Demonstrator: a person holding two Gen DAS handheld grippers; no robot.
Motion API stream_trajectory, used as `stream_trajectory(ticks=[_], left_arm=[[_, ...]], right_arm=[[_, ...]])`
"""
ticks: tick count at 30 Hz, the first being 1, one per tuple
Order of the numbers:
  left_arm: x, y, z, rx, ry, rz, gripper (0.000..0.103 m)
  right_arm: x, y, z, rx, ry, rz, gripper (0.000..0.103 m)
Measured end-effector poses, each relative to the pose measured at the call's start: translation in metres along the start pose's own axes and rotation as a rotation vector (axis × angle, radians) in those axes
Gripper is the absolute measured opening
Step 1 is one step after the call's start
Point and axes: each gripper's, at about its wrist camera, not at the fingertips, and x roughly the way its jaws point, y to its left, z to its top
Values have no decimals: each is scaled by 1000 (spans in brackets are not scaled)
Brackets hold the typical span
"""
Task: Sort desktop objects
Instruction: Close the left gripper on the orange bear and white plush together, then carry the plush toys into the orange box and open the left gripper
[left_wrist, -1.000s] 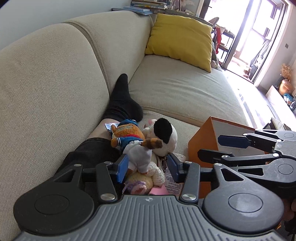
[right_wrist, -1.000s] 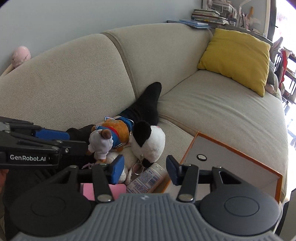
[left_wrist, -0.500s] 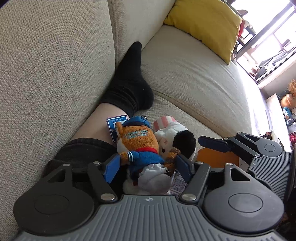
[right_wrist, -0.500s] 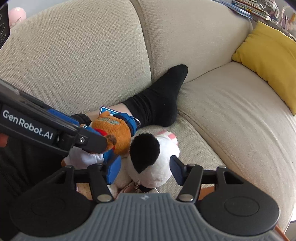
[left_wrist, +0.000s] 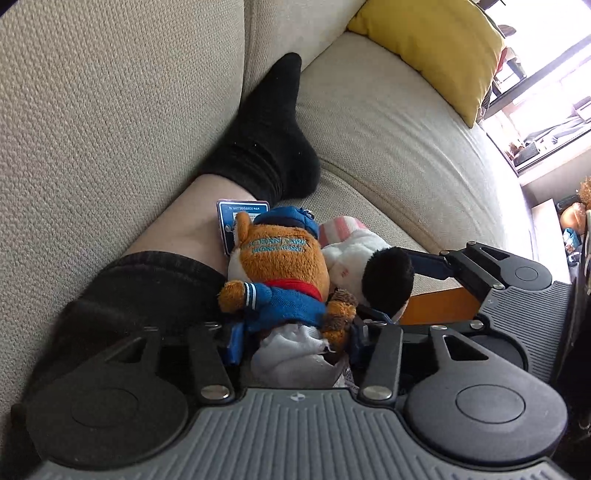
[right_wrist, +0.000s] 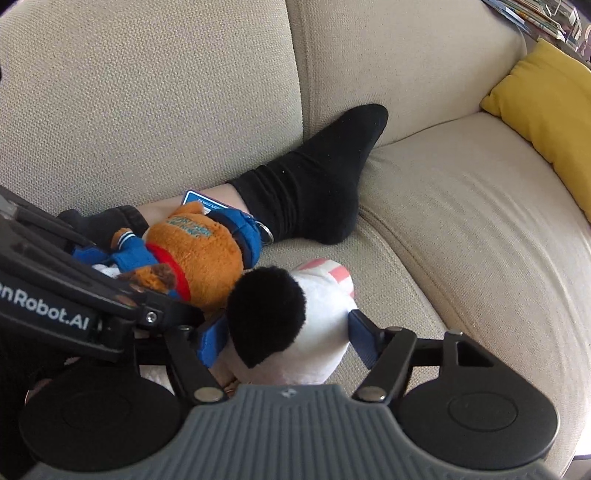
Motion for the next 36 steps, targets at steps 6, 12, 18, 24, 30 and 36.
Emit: stream_trajectory(ticks=[6,12,18,24,30,36], left_arm=[[-11,-5,-11,27,-65,17,47],[-40,-9,-22,45,-147,21,47],[-77,-24,-37,78,-229,-11,47],[-109,-52,-61,150,-285,-77,47],[-120,-94,-88,244,-291,-158,47],[-99,-132,-108,340,-224,-190,47]], right_arm=[[-12,8,-6,-23,-39,-32,63],[-47,15,-6,-40,-135,-77,62],[-107,26,-13,-49,-236,-113,62],[-169,29,-43,-22,-324,-156,62],[-214,26,-86,36,-375,-214,62],[-230,7,-138,126,-340,-274,62]])
